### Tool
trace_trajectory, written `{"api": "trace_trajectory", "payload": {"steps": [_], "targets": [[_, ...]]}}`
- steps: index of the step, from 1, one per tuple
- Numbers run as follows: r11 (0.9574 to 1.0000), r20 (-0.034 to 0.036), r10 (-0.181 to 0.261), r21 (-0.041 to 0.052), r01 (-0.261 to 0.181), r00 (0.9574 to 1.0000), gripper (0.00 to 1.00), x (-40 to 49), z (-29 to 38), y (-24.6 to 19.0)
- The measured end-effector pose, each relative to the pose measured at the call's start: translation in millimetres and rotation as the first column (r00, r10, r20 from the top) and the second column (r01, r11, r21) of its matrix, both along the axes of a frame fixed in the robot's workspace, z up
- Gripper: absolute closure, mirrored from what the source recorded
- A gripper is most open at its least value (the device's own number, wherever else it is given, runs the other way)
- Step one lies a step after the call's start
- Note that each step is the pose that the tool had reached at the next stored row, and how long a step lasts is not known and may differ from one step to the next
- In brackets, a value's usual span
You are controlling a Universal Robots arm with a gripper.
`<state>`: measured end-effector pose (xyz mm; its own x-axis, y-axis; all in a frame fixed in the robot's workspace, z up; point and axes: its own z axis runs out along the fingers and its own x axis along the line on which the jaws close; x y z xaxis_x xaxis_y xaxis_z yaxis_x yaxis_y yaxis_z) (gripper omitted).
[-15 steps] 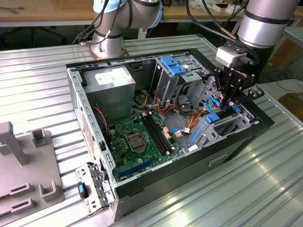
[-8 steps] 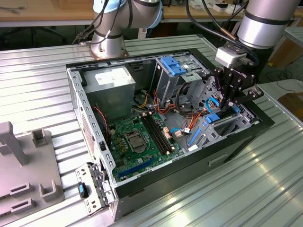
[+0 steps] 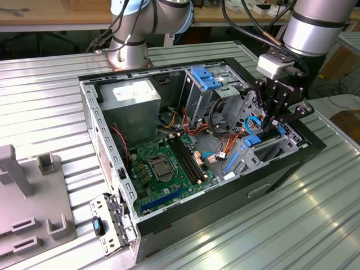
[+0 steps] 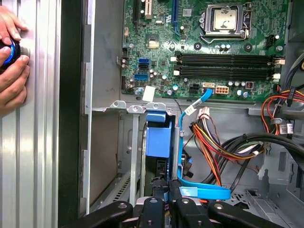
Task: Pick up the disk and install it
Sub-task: 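Insert the first disk wire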
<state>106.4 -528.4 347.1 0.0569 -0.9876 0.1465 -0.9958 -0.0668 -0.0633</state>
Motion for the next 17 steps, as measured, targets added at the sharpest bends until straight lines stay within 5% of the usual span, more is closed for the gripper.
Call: {"api": "trace_trajectory", "payload": {"steps": [1, 3, 4, 17], "targets": [[1.0000, 0.0000, 0.000, 0.0069, 0.000, 1.0000, 0.84, 0.0, 0.0, -0.5], [0.9981, 0.0000, 0.000, 0.0622, 0.000, 1.0000, 0.84, 0.0, 0.0, -10.9], [0.9977, 0.0000, 0.000, 0.0677, 0.000, 1.0000, 0.84, 0.0, -0.1, -11.9], [0.9977, 0.0001, 0.000, 0.0675, 0.000, 1.0000, 0.84, -1.3, -0.2, -16.4]]}}
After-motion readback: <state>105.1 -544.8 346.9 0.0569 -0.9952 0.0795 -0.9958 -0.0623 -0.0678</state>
